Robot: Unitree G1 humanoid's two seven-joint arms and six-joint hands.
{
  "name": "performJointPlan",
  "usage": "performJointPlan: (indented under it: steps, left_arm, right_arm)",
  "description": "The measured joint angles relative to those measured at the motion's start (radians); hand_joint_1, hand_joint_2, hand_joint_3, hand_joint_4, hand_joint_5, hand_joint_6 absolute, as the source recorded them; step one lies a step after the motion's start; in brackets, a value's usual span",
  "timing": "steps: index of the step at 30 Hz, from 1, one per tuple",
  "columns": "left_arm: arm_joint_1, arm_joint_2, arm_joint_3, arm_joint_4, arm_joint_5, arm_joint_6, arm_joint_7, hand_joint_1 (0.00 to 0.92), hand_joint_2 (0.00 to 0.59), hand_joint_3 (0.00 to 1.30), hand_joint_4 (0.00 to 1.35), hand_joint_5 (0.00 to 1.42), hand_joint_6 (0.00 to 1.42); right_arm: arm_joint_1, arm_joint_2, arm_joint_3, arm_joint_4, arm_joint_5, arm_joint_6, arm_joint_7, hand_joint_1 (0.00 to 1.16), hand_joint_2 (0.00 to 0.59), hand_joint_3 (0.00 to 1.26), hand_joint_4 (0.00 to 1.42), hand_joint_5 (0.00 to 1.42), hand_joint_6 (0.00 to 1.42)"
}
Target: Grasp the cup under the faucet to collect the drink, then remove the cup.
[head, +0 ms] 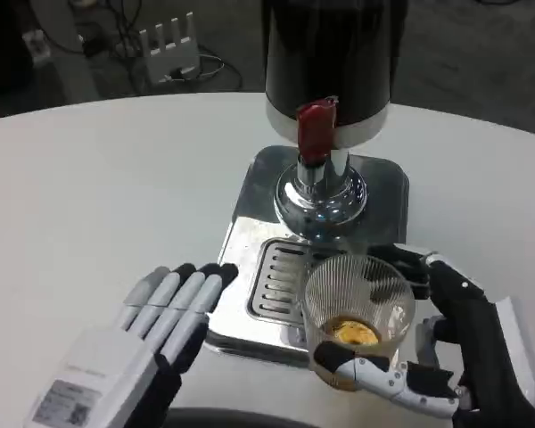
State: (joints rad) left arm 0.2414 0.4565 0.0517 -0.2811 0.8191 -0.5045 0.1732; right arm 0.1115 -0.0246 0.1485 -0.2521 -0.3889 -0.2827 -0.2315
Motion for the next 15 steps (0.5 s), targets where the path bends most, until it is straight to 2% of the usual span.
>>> performJointPlan:
  steps: [6, 15]
  left_arm:
    - [0.078, -0.006, -0.033, -0.102, 0.095, 0.077, -0.039, 0.0, 0.101, 0.0, 0.0, 0.0, 0.0]
    - [0.157, -0.031, -0.072, -0.208, 0.137, 0.156, -0.083, 0.0, 0.1, 0.0, 0.0, 0.0, 0.0]
  right_arm:
    - [0.034, -0.008, -0.014, -0.037, 0.004, 0.023, 0.034, 0.91, 0.067, 0.89, 1.02, 1.23, 1.42]
    - [0.061, -0.013, -0.008, -0.097, -0.009, 0.032, 0.055, 0.9, 0.063, 0.89, 1.02, 1.23, 1.42]
